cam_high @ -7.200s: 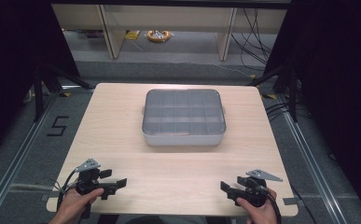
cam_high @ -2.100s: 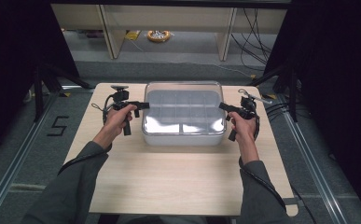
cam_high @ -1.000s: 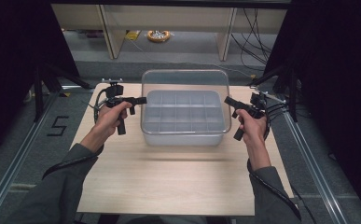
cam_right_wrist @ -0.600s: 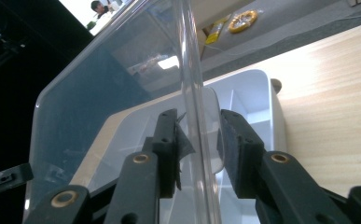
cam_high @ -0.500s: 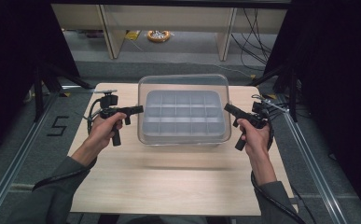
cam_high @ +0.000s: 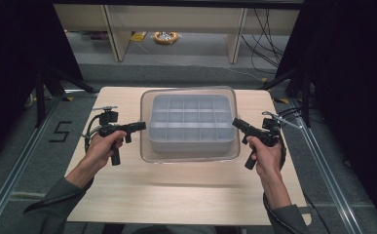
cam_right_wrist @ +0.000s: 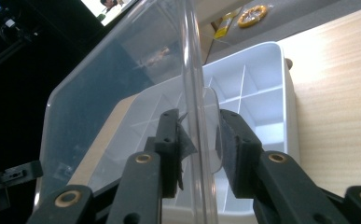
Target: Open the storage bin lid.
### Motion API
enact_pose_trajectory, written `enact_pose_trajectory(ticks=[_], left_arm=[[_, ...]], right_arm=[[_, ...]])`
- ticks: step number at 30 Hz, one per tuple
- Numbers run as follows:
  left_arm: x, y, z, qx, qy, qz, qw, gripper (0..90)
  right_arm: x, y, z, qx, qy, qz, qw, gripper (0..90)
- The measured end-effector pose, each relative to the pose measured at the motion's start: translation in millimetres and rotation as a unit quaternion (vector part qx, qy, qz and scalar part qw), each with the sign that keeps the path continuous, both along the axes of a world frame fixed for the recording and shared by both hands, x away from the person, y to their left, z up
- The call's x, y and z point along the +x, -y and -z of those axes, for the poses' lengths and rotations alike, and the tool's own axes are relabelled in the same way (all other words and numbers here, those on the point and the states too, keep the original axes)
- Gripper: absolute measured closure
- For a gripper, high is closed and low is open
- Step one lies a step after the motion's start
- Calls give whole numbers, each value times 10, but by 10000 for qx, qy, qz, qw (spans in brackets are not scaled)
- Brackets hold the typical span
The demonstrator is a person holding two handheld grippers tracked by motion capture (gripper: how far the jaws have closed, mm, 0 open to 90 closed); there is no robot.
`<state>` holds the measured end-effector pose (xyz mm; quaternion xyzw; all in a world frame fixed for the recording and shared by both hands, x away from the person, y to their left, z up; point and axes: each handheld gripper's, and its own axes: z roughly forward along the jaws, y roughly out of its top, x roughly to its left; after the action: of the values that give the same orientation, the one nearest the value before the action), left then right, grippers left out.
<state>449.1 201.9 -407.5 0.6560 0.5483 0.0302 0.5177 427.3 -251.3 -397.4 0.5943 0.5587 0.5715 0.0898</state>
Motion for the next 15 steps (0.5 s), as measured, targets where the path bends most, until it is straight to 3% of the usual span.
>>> enact_pose_trajectory(ticks=[2, 4, 7, 8, 11, 15], left_arm=[[-46, -2, 26, 5, 1, -11, 10000, 653], [-94, -7, 52, -10, 6, -1, 10000, 653], [-173, -8, 79, -11, 29, 20, 10000, 651], [-199, -8, 88, -18, 39, 50, 10000, 651], [-275, 7, 109, -24, 38, 105, 9999, 651], [-370, 27, 127, 38, 63, 176, 9998, 651]], right_arm=[[-41, -11, 9, 56, -27, -4, 10000, 707], [-68, -1, 30, -58, 58, -65, 9999, 707], [-134, 9, 63, -108, 0, -60, 9999, 706], [-173, -2, 73, 62, -119, -51, 9999, 707], [-223, 38, 137, -61, 6, -117, 9999, 706], [-348, 53, 172, 171, -312, -41, 9994, 705]])
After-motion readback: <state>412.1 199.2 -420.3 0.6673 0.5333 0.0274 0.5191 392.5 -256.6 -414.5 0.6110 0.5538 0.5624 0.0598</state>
